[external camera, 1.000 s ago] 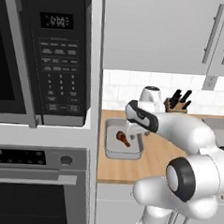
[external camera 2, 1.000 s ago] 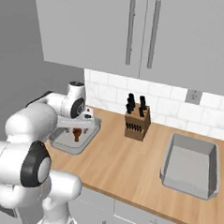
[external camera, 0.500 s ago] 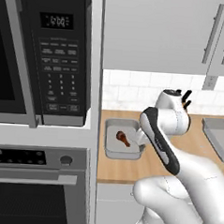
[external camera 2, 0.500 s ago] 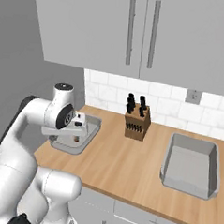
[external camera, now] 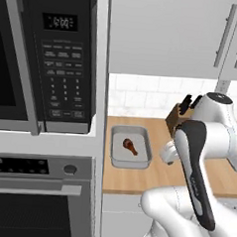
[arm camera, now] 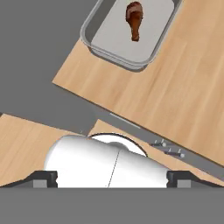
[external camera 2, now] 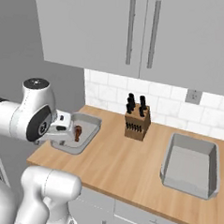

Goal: Place one onion and one chicken drumstick in each tupperware on the nearby counter, to pack two identical lunches.

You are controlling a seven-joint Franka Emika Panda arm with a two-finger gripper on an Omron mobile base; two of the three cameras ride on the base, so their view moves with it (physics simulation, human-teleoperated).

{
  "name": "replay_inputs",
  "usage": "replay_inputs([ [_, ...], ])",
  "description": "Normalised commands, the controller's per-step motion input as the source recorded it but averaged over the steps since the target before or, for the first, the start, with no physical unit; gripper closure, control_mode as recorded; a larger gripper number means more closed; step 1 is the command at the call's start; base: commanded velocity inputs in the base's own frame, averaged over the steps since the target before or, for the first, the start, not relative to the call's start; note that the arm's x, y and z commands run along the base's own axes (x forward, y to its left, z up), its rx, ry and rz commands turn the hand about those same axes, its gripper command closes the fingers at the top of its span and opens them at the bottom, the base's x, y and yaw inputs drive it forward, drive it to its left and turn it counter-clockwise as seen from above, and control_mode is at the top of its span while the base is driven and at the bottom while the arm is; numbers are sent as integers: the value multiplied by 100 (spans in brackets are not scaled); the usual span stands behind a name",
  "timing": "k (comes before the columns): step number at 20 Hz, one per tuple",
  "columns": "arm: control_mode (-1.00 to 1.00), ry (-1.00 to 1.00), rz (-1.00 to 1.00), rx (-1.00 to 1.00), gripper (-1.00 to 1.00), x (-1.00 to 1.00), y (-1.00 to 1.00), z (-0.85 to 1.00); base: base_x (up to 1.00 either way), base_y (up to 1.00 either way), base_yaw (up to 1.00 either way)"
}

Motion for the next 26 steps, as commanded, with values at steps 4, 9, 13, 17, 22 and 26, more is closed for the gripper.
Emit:
replay_inputs([
  [4,-100,-5,2,1,-100,-15,0,6,0,0,0],
  [9,100,0,0,0,-100,0,0,0,-35,0,0],
  [13,100,0,0,0,-100,0,0,0,-100,0,-1],
  [17,100,0,0,0,-100,0,0,0,-94,10,34],
  [22,100,0,0,0,-100,0,0,0,-2,25,100],
  [26,100,0,0,0,-100,0,0,0,0,14,100],
])
